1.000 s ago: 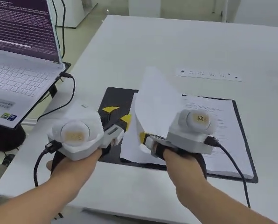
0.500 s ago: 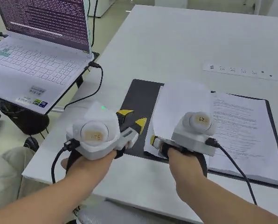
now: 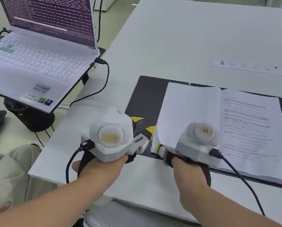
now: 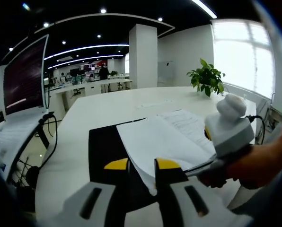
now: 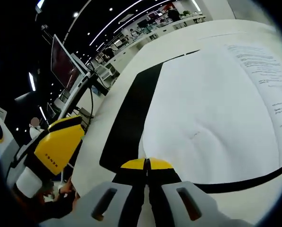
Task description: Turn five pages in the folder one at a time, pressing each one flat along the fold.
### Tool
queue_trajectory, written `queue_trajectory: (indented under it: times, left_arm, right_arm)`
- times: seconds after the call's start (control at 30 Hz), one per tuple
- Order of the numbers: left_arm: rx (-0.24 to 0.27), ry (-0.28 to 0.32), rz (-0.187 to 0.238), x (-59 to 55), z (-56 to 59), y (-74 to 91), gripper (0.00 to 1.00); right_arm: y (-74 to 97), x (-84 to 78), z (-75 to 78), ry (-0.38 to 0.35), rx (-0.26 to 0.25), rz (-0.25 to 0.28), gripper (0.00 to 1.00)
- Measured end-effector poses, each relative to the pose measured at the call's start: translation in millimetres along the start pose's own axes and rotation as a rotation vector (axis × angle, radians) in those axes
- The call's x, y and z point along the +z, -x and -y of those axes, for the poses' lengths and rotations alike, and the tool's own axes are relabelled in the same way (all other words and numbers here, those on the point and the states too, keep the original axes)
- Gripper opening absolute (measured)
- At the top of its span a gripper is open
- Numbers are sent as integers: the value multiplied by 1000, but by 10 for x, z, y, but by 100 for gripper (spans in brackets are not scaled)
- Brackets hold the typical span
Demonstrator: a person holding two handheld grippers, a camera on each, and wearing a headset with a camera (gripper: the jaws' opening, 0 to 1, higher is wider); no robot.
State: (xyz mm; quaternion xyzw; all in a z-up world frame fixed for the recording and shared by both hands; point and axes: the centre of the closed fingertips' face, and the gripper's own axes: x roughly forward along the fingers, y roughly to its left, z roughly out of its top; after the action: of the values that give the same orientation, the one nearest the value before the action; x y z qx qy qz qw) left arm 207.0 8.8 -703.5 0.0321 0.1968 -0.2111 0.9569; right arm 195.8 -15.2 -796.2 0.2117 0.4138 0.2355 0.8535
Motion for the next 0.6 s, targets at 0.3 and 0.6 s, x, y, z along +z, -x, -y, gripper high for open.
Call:
queue_trajectory:
  times: [0.3,0.6]
  left_arm:
    - [-18,-5,-61,-162,163,-245,19]
    - [-22,43,-112,-286,223,-440,19]
  right_arm:
    - [89,-14,-64,15,61,18,4]
    - [231,-71,-144,100,108,9,8]
